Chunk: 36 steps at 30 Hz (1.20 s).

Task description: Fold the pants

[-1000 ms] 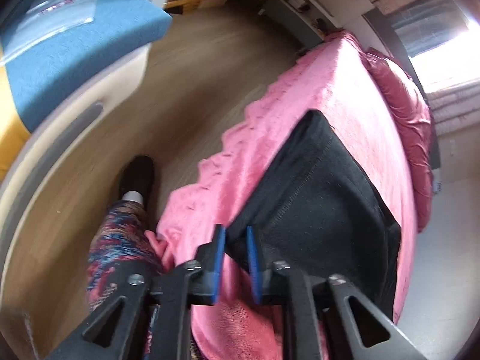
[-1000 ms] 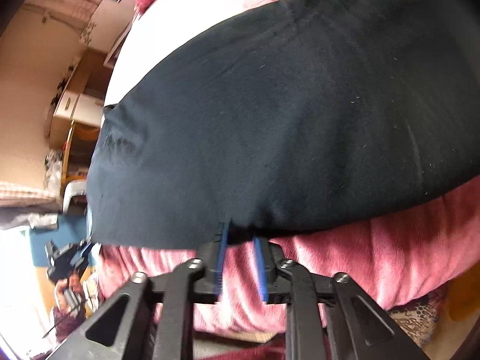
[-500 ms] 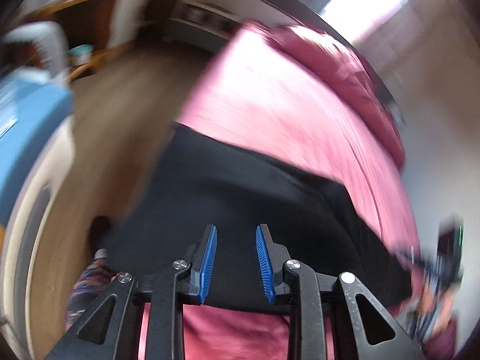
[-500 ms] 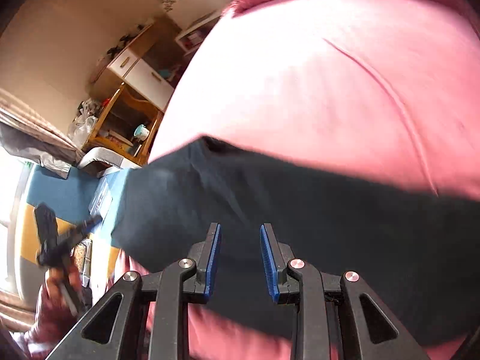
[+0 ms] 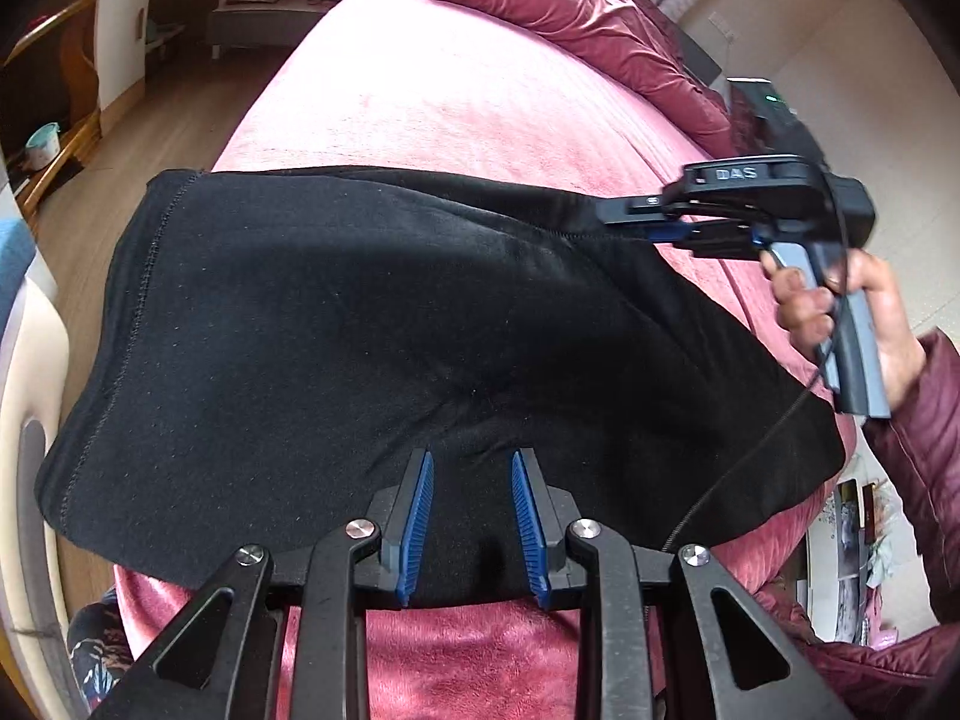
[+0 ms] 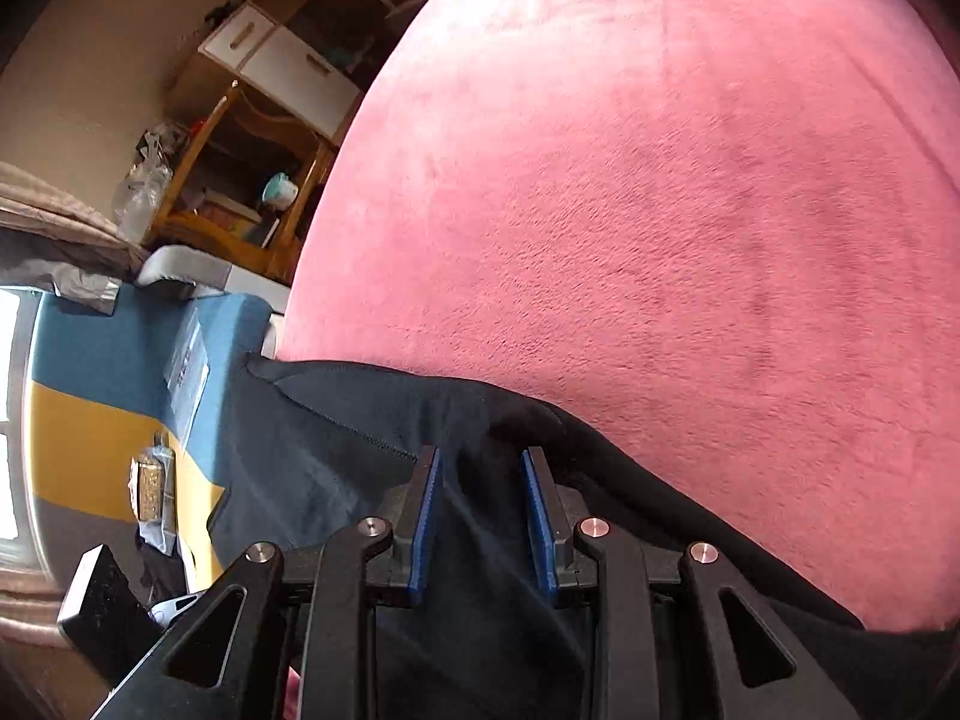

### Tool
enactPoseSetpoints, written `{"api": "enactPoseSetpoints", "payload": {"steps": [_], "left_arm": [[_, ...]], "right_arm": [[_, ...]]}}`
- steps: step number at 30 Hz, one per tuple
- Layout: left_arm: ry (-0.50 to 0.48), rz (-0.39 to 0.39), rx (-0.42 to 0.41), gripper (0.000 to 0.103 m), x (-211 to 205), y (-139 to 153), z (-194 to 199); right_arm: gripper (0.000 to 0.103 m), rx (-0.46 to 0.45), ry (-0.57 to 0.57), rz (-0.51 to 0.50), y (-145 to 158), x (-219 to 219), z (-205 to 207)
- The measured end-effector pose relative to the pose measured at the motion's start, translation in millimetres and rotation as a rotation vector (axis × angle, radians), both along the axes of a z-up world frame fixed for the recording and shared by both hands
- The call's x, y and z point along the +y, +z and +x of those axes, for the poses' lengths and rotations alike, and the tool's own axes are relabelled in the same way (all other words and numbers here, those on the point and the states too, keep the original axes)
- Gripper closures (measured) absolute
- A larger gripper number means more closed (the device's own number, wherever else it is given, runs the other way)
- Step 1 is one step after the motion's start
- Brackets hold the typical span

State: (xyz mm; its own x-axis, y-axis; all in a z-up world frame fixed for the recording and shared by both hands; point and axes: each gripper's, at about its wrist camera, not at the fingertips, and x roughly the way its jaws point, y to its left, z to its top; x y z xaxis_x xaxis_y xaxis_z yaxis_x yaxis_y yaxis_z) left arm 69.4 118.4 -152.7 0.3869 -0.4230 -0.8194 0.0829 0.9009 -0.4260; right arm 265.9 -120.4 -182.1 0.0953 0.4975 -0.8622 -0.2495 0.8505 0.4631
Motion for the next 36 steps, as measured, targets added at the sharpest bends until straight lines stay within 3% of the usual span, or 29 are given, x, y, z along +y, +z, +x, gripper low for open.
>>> {"api": "enactPoseSetpoints", "payload": {"steps": [2, 3, 7, 13, 17, 19, 21, 28, 32, 36], "left_arm": [[0.0, 0.013, 0.006, 0.076, 1, -3, 2], [0.002, 0.02, 0.011, 0.076, 2, -5, 2], [0.023, 0.015, 0.04, 0.076, 6, -16, 6], [0.066, -0.009, 0.087, 0.076, 9, -26, 15], [0.073, -0.029, 0.075, 0.075, 21, -19, 12], [0.092, -0.033, 0.062, 0.074, 28, -13, 12], [0.114, -0.045, 0.041, 0.074, 41, -8, 9], [0.149, -0.012, -0.002, 0.074, 63, 3, -3], [0.144, 0.048, -0.002, 0.074, 57, 8, -5], [0.163, 0.085, 0.051, 0.074, 56, -4, -8]], "right_arm": [[0.095, -0.017, 0.019, -0.01, 4, 4, 1], [0.096, -0.043, 0.03, -0.021, 9, 11, 2], [0.098, -0.133, -0.013, -0.011, 30, 5, 15], [0.098, -0.077, -0.024, -0.116, -19, 17, 30], [0.098, -0.078, -0.037, -0.09, -14, 13, 30], [0.091, -0.099, -0.057, -0.06, 0, 4, 24], [0.076, -0.131, -0.082, -0.04, 15, -11, 16], [0.076, -0.194, -0.083, 0.036, 48, -40, -42], [0.076, -0.157, -0.065, 0.024, 27, -37, -69], [0.077, -0.128, -0.16, -0.043, -9, -41, -54]]}}
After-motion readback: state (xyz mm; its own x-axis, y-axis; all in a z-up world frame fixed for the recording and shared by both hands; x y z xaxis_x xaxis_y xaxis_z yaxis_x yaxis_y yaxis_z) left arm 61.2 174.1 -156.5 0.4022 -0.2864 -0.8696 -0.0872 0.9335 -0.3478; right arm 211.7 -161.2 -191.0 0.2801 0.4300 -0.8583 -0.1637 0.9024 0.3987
